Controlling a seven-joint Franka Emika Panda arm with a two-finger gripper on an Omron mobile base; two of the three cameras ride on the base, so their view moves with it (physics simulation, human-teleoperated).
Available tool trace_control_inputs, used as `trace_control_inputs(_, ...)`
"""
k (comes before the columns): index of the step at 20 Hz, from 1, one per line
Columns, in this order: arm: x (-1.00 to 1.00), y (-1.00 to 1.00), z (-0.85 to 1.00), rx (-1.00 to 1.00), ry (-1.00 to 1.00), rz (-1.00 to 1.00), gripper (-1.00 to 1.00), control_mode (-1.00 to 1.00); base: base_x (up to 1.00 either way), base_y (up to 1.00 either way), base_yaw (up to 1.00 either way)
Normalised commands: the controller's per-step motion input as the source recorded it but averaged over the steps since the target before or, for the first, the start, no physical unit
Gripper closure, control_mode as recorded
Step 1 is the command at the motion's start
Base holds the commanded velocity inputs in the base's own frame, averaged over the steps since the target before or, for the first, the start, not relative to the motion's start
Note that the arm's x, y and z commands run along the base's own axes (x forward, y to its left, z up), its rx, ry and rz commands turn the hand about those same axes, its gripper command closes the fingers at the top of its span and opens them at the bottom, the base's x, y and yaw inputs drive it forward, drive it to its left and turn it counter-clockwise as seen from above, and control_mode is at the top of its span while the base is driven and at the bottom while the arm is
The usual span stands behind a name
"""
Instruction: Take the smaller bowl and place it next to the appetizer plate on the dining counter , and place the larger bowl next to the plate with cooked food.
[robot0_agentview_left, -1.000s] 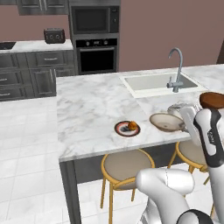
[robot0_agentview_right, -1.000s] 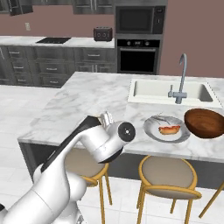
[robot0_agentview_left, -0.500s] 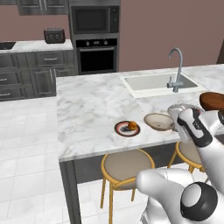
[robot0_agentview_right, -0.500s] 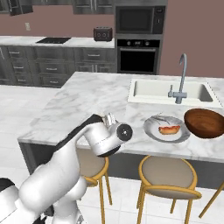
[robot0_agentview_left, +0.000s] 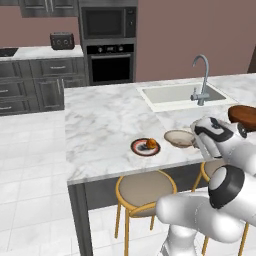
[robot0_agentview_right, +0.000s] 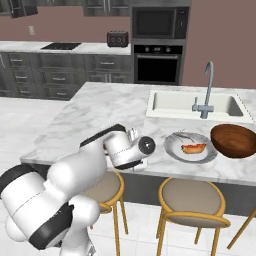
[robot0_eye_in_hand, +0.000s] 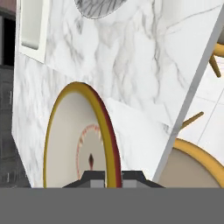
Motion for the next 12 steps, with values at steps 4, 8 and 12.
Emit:
trace_control_inputs(4, 0.08, -0.01, -0.45, 0.0, 0.03, 0.0, 1.0, -1.0, 0.0, 0.0, 0.0)
trace_control_inputs(8, 0.19, 0.0, -0.36, 0.0, 0.0, -0.02, 1.0, -1.0, 0.0, 0.0, 0.0)
trace_control_inputs(12, 0.4, 0.0, -0.24, 0.0, 0.0, -0.05, 1.0, -1.0, 0.0, 0.0, 0.0)
